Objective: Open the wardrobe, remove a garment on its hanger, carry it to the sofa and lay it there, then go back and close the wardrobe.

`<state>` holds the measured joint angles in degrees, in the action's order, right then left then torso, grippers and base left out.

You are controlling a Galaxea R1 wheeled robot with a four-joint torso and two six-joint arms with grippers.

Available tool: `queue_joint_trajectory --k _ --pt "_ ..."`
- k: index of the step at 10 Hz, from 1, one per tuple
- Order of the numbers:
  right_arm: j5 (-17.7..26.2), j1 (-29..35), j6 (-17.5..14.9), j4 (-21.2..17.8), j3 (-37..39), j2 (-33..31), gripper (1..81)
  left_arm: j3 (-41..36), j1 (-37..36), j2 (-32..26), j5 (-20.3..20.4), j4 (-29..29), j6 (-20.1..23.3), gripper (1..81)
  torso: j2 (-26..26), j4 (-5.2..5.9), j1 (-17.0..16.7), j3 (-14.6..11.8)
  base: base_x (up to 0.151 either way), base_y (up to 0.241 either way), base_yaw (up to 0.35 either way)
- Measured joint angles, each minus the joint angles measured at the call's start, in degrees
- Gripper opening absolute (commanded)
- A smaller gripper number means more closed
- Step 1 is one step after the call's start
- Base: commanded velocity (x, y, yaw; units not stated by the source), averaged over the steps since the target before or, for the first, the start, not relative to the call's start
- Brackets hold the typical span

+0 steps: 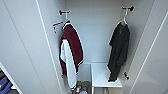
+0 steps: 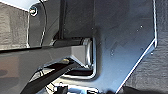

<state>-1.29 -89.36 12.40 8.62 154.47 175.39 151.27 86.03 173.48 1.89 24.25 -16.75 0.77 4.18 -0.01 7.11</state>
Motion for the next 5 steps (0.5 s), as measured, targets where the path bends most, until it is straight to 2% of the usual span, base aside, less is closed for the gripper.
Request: queue_joint_trajectory --k 5 --pt "0.0 0.4 0.0 0.0 0.0 0.0 81.1 0.0 0.0 0.0 0.0 0.0 0.0 81.1 0.0 0.00 0.0 0.0 0.097 0.000 0.000"
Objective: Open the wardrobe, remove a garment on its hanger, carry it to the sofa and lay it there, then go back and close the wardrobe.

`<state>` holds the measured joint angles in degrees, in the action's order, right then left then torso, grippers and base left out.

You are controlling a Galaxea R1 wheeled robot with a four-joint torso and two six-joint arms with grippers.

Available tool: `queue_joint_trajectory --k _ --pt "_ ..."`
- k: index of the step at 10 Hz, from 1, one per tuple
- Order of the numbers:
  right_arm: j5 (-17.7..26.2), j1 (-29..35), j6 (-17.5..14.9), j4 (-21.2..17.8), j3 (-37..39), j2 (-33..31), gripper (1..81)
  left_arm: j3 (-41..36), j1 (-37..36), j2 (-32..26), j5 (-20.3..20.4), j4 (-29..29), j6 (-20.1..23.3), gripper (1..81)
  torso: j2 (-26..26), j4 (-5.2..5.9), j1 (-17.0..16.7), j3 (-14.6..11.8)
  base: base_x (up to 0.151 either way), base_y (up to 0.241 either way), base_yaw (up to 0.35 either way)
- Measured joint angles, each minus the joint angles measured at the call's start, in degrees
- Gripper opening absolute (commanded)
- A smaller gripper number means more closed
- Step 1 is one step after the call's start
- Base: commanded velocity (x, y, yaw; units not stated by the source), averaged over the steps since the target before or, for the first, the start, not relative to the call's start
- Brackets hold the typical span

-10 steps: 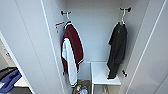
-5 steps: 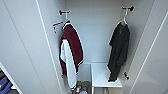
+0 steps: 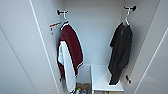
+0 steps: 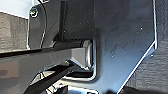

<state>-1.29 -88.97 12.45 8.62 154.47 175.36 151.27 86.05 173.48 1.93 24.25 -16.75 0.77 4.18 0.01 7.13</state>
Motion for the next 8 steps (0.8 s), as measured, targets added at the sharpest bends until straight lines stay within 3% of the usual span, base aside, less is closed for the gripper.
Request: queue_joint_trajectory --k 8 --pt "0.0 0.1 0.0 0.0 0.0 0.0 81.1 0.0 0.0 0.0 0.0 0.0 0.0 81.1 0.0 0.00 0.0 0.0 0.097 0.000 0.000"
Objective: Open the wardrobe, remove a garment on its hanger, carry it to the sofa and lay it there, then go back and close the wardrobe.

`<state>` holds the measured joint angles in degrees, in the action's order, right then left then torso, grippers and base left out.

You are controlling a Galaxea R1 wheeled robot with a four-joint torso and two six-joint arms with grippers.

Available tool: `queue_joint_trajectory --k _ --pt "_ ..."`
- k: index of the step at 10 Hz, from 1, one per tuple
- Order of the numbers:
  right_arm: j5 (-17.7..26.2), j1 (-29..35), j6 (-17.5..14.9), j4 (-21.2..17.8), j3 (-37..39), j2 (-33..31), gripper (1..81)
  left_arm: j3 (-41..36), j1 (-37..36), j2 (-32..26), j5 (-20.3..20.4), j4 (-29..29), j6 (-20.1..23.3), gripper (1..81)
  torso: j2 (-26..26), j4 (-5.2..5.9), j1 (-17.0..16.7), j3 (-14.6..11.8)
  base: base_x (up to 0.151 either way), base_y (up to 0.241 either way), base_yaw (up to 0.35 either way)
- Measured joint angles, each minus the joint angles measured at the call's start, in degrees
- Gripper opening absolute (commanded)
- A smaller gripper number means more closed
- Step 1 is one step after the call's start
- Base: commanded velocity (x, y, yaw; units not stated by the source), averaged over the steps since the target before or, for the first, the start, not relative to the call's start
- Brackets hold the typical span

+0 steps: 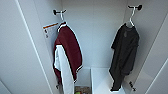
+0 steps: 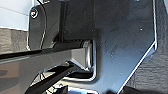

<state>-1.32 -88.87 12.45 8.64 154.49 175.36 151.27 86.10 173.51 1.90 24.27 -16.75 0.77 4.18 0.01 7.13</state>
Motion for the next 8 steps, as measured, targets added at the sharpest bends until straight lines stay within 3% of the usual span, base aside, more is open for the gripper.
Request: queue_joint_trajectory --k 8 --pt "0.0 0.0 0.0 0.0 0.0 0.0 81.1 0.0 0.0 0.0 0.0 0.0 0.0 81.1 0.0 0.00 0.0 0.0 0.096 0.000 0.000"
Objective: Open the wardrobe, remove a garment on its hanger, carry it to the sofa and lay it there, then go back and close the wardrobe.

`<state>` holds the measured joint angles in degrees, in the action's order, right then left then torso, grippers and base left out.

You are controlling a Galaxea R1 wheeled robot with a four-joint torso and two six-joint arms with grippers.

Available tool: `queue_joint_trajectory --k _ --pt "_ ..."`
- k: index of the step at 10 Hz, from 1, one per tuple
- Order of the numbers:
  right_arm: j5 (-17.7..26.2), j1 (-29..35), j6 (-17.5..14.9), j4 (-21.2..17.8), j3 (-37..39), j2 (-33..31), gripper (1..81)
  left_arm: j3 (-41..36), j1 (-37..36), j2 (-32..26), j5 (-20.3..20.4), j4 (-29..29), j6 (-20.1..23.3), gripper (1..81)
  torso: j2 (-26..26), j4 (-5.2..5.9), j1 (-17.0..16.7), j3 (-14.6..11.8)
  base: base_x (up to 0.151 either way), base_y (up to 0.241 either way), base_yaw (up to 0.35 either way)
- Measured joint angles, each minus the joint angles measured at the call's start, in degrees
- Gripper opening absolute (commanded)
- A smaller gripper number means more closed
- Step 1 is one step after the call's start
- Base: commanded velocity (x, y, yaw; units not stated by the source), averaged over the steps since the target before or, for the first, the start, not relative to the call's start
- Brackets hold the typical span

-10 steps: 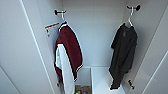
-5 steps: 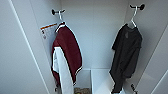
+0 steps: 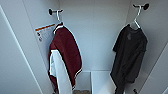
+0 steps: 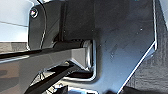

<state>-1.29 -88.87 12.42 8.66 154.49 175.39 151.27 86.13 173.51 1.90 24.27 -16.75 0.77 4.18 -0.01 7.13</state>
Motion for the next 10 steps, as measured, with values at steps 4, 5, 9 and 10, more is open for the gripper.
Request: queue_joint_trajectory --k 4,5,9,10 --pt "-0.1 0.3 0.0 0.0 0.0 0.0 81.1 0.0 -0.2 0.0 0.0 0.0 0.0 81.1 0.0 0.00 0.1 0.0 0.017 0.000 0.000" --pt "-0.1 0.1 0.0 0.0 0.0 0.0 81.1 0.0 0.1 0.0 0.0 0.0 0.0 81.1 0.0 0.00 0.0 0.0 0.000 0.000 0.000" --pt "0.0 0.0 -0.1 0.0 0.0 0.0 81.1 0.0 0.4 0.3 -0.2 0.0 0.0 81.1 0.0 -1.33 0.0 -1.3 0.000 0.000 0.000" --pt "0.0 0.0 -0.1 0.0 0.0 0.0 81.1 0.1 0.5 0.4 -0.4 0.0 -0.1 81.1 0.0 -2.82 0.0 -2.8 0.000 0.000 0.000"
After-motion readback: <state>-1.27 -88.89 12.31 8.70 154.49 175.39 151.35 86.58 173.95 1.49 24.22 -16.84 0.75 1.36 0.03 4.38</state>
